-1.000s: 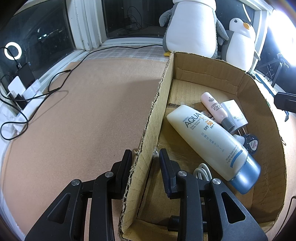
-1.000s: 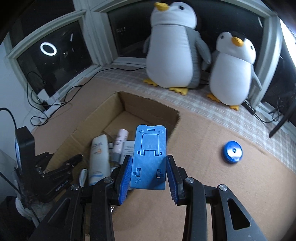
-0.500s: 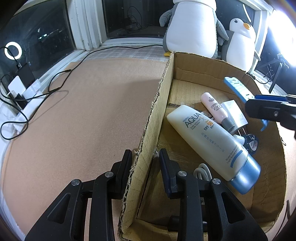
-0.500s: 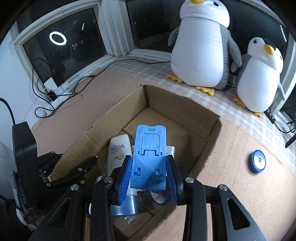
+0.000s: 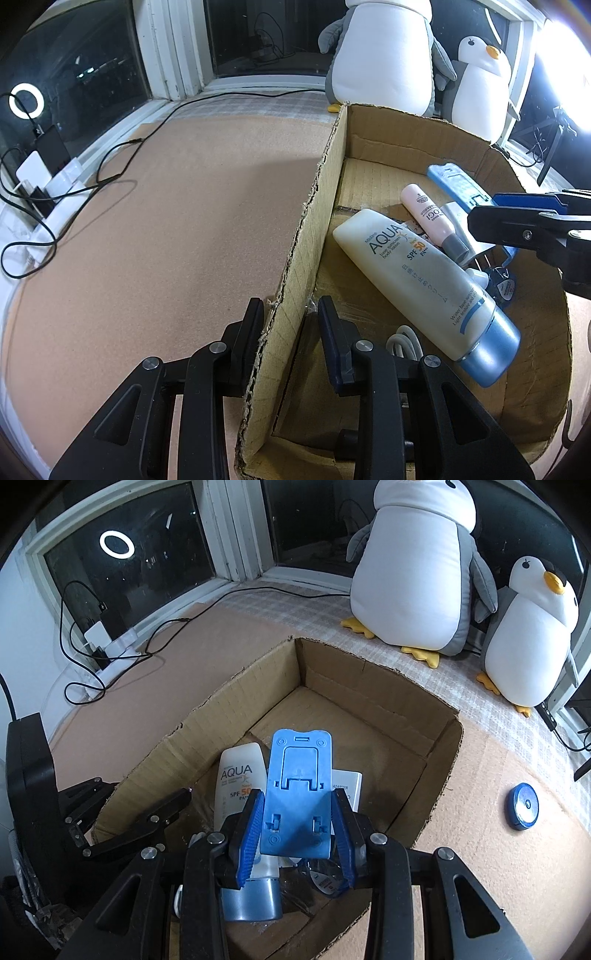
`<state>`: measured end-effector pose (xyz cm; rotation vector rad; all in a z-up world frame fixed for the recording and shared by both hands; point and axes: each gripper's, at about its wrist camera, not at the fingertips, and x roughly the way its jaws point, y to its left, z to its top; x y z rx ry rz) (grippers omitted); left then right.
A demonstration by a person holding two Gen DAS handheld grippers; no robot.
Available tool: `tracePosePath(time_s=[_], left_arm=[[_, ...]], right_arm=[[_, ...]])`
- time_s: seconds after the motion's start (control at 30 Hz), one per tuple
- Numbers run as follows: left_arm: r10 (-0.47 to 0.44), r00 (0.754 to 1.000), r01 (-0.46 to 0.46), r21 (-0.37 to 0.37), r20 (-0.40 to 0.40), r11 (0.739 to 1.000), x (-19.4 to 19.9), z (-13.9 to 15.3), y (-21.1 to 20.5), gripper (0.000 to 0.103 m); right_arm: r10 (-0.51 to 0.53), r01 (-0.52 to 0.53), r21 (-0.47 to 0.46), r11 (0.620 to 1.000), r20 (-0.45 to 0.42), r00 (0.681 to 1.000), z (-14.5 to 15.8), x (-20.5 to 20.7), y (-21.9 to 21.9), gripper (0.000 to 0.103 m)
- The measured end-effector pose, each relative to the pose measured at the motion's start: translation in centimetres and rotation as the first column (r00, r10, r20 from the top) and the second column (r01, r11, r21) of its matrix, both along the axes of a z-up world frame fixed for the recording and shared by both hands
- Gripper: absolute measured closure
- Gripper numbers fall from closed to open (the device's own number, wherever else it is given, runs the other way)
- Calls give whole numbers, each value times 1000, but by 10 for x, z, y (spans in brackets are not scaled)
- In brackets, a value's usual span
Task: Organize rigid objects
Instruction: 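Open the right gripper to release the stand beside the sunscreen, then move the right gripper to the blue tape measure and grasp it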
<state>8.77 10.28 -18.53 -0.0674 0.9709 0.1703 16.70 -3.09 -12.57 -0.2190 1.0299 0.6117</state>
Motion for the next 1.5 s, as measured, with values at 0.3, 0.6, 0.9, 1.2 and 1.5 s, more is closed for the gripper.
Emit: tracePosePath(time_s=[0.3,0.6,0.9,1.2,1.5], left_arm=[[1,1000,-1,-1,0,1000,0,0,0,74],[0,1000,0,1,0,1000,0,0,0,74],[0,1000,0,0,0,1000,0,0,0,74],[0,1000,0,3,-1,1000,0,0,1,74],[0,1000,0,4,-1,1000,0,0,1,74]], right_arm=[[-3,3,9,1000,-21,1000,-1,3,0,68],[-7,7,17,1000,-14,1000,1,2,-1,62],[-23,24,55,998,-8,1000,9,0,-13,58],[-109,106,114,988,22,994,22,7,-55,58],[-269,265,100,959,26,963,25,28,-120,57]])
